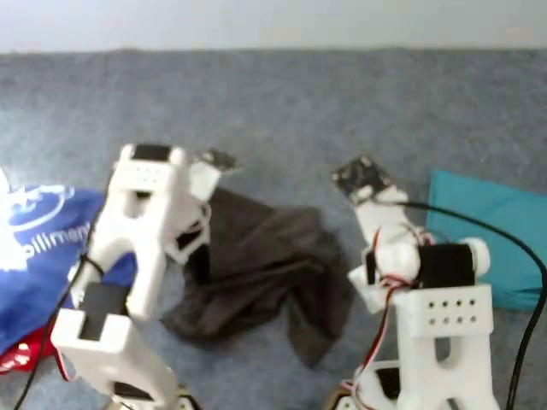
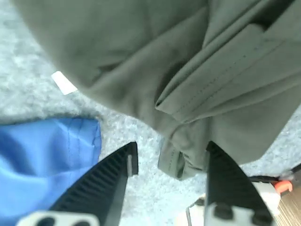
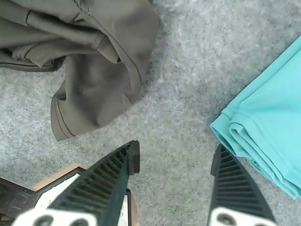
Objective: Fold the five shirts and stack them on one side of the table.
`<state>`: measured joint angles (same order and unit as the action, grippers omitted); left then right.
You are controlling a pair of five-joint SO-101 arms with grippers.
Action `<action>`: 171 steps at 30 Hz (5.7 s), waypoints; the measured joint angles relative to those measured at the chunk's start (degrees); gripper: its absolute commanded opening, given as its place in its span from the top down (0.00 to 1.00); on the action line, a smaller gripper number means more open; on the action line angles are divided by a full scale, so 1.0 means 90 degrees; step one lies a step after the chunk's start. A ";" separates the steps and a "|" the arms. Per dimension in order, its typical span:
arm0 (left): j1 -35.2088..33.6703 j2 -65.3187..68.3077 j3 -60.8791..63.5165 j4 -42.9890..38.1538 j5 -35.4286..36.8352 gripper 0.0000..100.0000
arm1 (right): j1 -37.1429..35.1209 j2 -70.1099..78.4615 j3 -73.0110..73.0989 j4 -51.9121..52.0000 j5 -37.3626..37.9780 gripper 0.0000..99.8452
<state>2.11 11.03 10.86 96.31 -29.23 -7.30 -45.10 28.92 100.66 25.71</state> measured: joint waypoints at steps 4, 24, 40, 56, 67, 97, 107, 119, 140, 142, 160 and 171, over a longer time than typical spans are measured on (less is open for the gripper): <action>0.0176 0.0000 0.0186 -0.0225 -0.0010 0.77 | 0.0000 0.0000 0.0000 0.0000 0.0000 0.74; 0.0498 0.0098 0.1035 -0.1748 -0.0010 0.77 | 0.0000 0.0000 0.0000 0.0000 0.0000 0.74; 0.0889 0.0547 0.0987 -0.1543 -0.0010 0.97 | 0.0000 -0.0010 0.0371 0.0000 0.0000 0.74; 0.0811 -0.2686 0.0987 -0.0703 0.0293 0.99 | 0.0000 -0.0010 0.0371 0.0000 0.0000 0.74; -0.1915 -0.3057 0.0821 -0.1338 0.0879 0.99 | -0.0274 0.0000 0.0635 0.0000 -0.0010 0.74; -0.3956 -0.3067 0.0821 -0.1719 0.2276 0.99 | -0.4044 0.6193 -0.1592 -0.1426 -0.1309 0.66; -0.4063 -0.3096 0.0821 -0.1612 0.2276 0.99 | -0.4015 0.6955 -0.2842 -0.0625 -0.1094 0.71; -0.4161 -0.3096 0.0821 -0.1729 0.2276 0.99 | -0.5568 0.6330 -0.2266 -0.0098 -0.1446 0.70; -0.4161 -0.3096 0.0821 -0.1729 0.2276 0.99 | -0.6574 0.6515 -0.0664 -0.2852 -0.2491 0.74; -0.4161 -0.3096 0.0821 -0.1729 0.2276 0.99 | -0.6408 0.6672 -0.0772 -0.2862 -0.2501 0.81; -0.4151 -0.3096 0.0694 -0.1641 0.2276 0.99 | -0.4923 0.7043 -0.1719 -0.1319 -0.1856 0.99; -0.2735 -0.3116 -0.0713 -0.0615 0.2276 0.99 | -0.3077 0.4571 -0.2549 -0.0039 -0.0703 0.99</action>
<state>-22.51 -17.01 4.44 90.77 -8.75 -34.99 -3.96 5.98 100.31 19.38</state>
